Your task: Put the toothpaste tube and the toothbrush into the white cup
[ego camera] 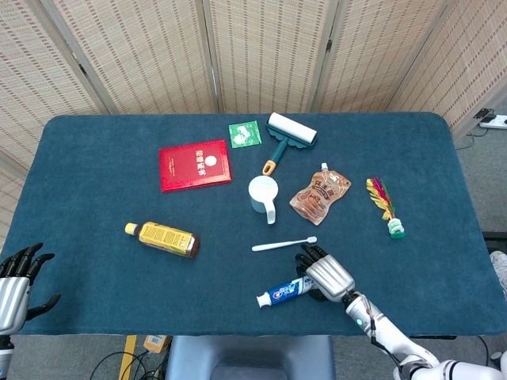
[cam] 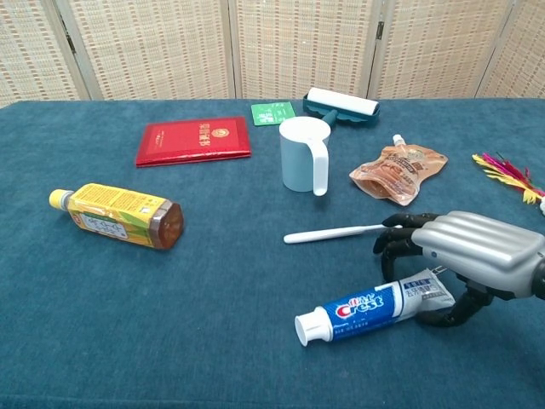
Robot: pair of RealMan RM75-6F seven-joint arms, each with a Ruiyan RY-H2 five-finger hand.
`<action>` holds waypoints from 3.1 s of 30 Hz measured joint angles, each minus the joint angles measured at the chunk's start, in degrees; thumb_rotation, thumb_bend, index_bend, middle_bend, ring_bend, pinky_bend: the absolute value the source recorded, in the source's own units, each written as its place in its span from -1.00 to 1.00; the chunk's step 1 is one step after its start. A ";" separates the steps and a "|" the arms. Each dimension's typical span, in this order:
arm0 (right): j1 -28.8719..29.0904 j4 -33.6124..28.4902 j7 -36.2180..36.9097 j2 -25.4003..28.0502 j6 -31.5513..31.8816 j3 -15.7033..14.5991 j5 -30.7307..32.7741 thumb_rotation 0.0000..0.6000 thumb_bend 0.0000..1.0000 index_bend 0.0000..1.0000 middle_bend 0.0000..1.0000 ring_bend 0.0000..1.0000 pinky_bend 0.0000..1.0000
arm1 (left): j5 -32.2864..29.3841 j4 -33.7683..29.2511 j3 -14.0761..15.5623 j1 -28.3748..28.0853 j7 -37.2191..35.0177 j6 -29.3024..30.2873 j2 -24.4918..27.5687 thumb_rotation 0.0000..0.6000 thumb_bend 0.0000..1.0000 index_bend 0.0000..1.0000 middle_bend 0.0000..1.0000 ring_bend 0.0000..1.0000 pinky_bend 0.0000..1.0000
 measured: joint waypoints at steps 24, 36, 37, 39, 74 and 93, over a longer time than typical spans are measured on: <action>-3.25 3.13 17.59 14.27 14.10 -0.11 -2.43 1.00 -0.41 0.55 -0.16 -0.66 -0.69 | 0.99 -1.06 -0.02 -0.27 0.78 0.02 -0.08 1.00 -0.56 -0.45 -0.73 -0.72 -0.60; -3.46 1.48 16.96 23.47 11.11 -0.09 -0.11 1.00 -0.41 0.58 -0.12 -0.63 -0.68 | 1.30 -2.46 0.22 -0.39 0.67 -0.25 -0.13 1.00 -0.56 -0.45 -0.74 -0.72 -0.60; -3.19 1.37 16.46 23.78 10.38 -0.16 -0.04 1.00 -0.41 0.58 -0.12 -0.63 -0.68 | 1.22 -2.50 0.22 -0.36 0.63 -0.27 -0.15 1.00 -0.56 -0.45 -0.74 -0.72 -0.60; -2.41 1.05 15.13 24.14 8.99 -0.20 0.07 1.00 -0.41 0.58 -0.12 -0.63 -0.68 | 1.18 -2.52 0.25 -0.35 0.69 -0.33 -0.19 1.00 -0.56 -0.45 -0.75 -0.72 -0.60; 8.15 -11.37 -0.23 16.33 -0.53 6.26 8.50 1.00 -0.66 -0.75 -0.51 -0.77 -0.73 | 2.26 -1.70 1.34 1.24 -1.08 1.18 0.45 1.00 -0.56 -0.46 -0.75 -0.72 -0.60; 10.26 1.31 -4.34 2.77 -3.66 5.00 13.17 1.00 -0.67 -0.16 -0.33 -0.68 -0.64 | 2.24 -1.09 1.63 1.28 -2.77 0.49 0.38 1.00 -0.56 -0.46 -0.76 -0.72 -0.60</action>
